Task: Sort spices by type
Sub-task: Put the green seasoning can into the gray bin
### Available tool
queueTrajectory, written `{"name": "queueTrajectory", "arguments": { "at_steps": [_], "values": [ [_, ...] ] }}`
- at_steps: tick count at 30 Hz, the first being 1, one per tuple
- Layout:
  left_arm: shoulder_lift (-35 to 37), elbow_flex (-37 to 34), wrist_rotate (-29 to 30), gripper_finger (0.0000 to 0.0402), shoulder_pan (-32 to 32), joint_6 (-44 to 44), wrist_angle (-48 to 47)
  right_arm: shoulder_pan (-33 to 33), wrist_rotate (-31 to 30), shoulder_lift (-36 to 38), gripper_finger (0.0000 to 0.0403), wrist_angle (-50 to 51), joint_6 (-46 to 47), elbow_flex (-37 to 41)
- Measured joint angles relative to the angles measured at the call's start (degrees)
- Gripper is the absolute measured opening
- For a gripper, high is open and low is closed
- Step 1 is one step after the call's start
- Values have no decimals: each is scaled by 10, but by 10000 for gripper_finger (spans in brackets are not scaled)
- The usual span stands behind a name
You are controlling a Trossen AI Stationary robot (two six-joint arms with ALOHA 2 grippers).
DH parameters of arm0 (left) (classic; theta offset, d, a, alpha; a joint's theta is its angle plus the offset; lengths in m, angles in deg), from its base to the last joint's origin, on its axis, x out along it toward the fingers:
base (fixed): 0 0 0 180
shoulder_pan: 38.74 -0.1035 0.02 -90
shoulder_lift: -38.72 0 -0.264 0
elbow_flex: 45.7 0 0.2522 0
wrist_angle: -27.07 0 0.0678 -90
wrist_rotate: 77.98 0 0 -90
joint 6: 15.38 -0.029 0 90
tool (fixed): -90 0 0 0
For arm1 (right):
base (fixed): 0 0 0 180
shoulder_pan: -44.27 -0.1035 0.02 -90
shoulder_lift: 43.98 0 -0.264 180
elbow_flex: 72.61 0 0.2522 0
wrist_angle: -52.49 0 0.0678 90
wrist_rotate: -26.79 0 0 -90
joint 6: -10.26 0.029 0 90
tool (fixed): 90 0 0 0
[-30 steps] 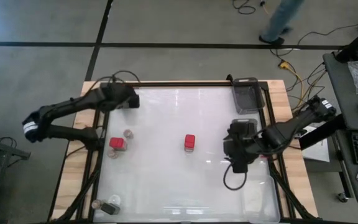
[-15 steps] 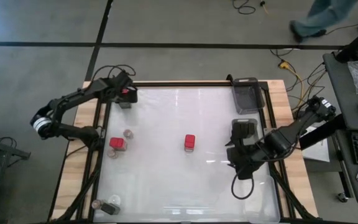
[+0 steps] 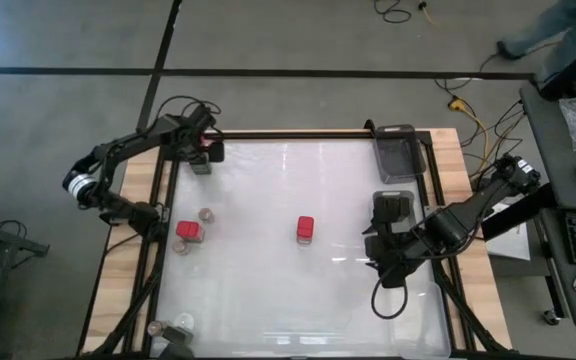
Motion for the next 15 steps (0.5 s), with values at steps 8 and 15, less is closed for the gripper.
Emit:
{"name": "queueTrajectory", "arguments": {
  "at_steps": [8, 15],
  "values": [
    [-32, 0, 3, 354, -3, 7, 0, 0, 0, 0, 354, 6, 6, 0],
    [-32, 0, 5, 349, -3, 16, 11, 0, 0, 0, 354, 6, 5, 0]
  ]
}}
